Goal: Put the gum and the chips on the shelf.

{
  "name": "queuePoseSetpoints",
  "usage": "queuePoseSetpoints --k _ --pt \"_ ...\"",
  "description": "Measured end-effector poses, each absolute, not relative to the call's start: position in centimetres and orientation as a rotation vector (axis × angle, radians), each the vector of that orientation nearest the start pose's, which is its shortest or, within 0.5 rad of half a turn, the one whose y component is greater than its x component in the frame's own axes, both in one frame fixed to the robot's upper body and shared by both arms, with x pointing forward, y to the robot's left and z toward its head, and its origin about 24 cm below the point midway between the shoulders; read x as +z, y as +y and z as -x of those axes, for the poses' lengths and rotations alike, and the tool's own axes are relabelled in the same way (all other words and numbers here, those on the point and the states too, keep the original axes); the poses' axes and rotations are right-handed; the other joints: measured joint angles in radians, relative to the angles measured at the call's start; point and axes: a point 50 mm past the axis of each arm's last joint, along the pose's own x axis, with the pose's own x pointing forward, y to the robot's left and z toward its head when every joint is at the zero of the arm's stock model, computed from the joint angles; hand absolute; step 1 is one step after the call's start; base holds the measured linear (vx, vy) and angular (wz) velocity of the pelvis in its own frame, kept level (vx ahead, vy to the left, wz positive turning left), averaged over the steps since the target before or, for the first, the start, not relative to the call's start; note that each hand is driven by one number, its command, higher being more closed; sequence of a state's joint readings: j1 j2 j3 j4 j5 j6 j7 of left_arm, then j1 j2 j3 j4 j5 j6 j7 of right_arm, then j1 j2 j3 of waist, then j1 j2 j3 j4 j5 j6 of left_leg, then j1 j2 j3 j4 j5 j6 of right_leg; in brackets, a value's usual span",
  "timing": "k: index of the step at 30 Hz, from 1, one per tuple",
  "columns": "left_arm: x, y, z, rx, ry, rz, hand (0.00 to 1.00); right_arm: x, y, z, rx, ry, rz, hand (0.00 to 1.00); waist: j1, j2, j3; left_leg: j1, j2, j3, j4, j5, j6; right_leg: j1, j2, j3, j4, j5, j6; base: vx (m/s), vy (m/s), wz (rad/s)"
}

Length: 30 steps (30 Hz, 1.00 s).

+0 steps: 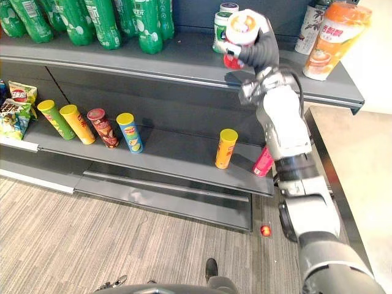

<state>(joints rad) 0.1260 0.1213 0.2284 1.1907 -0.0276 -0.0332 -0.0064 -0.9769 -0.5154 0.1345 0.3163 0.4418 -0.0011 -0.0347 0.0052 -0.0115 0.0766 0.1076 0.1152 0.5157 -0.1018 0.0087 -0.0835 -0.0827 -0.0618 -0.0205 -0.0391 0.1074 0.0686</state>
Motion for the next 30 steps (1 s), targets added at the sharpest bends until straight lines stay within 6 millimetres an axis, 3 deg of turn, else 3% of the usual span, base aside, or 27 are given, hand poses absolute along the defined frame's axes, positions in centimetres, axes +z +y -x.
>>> queuePoseSetpoints --k 1,6,13,30 --pt "-17.0 22.1 -4.5 0.314 1.253 0.051 0.0 30.5 -16.1 -37.0 0.165 -0.603 0.12 1.0 0.001 -0.002 -0.001 0.0 0.001 0.0 0.0 0.0 0.0 0.0 0.001 0.0 -0.001 0.0 0.0 0.0 0.0 0.0" --pt "-17.0 22.1 -4.6 0.314 1.25 0.056 0.0 31.1 -15.4 -38.0 0.175 -0.565 0.137 1.0 0.007 -0.004 0.0 -0.003 0.002 0.001 0.0 0.0 0.0 0.0 0.003 0.001 -0.006 0.003 -0.002 0.0 0.0 0.0" --pt "-17.0 22.0 -4.8 0.309 1.257 0.058 0.0 29.6 -15.2 -39.7 0.152 -0.446 0.086 1.0 0.015 -0.005 0.001 -0.007 0.006 -0.001 0.0 0.001 -0.002 -0.001 0.007 -0.002 -0.009 0.003 -0.002 0.0 0.0 0.0" --pt "-16.9 22.0 -5.6 0.307 1.234 0.056 0.0 28.8 -15.5 -40.2 0.142 -0.399 0.029 1.0 0.018 -0.016 0.025 -0.008 0.007 -0.004 0.001 0.001 -0.003 -0.001 0.008 -0.006 -0.011 0.003 -0.002 0.0 -0.003 0.01"
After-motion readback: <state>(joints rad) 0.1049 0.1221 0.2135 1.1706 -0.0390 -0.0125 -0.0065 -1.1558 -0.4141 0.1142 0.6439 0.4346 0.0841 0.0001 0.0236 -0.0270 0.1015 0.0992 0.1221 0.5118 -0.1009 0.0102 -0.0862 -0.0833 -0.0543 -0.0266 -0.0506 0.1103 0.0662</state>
